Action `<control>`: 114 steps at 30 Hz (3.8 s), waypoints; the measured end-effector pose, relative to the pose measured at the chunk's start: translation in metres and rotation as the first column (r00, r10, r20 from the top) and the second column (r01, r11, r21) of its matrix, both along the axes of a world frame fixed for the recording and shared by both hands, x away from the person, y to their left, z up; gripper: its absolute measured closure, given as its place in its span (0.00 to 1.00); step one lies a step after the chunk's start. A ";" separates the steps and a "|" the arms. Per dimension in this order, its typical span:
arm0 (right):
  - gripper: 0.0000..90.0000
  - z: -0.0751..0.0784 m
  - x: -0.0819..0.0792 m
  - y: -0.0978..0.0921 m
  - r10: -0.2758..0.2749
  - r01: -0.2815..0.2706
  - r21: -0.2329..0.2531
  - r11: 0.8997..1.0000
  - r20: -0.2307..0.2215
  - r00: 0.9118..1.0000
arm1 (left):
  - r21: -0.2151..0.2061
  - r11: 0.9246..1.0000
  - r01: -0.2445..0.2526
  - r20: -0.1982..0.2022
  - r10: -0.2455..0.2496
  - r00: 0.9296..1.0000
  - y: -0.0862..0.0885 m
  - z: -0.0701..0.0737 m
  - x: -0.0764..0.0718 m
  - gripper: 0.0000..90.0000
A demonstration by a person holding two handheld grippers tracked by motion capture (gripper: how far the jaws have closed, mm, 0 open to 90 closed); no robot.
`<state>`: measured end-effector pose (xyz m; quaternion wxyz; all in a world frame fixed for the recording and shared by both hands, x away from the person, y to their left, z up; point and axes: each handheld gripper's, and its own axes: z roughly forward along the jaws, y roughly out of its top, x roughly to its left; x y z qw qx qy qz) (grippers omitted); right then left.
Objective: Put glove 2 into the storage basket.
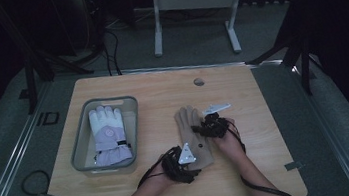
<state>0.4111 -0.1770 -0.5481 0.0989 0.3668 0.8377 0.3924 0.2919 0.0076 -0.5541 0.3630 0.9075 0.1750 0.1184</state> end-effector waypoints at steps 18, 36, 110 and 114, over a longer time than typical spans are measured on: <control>0.79 0.019 0.000 0.006 -0.012 0.012 0.026 1.000 -0.002 1.000 | 0.046 0.997 -0.055 0.007 0.055 0.998 0.004 0.014 0.005 0.90; 0.79 0.069 -0.011 0.034 0.044 -0.047 0.071 0.996 0.041 0.998 | 0.098 0.994 -0.038 0.044 0.034 0.998 0.035 0.068 -0.009 0.91; 0.79 0.100 0.015 0.282 0.309 -0.311 0.073 0.948 0.036 0.950 | 0.140 0.927 -0.347 -0.011 0.352 0.936 0.229 0.096 -0.025 0.90; 0.79 0.082 0.018 0.284 0.291 -0.291 0.046 0.956 0.003 0.957 | 0.147 0.927 -0.344 -0.037 0.353 0.935 0.230 0.085 -0.020 0.90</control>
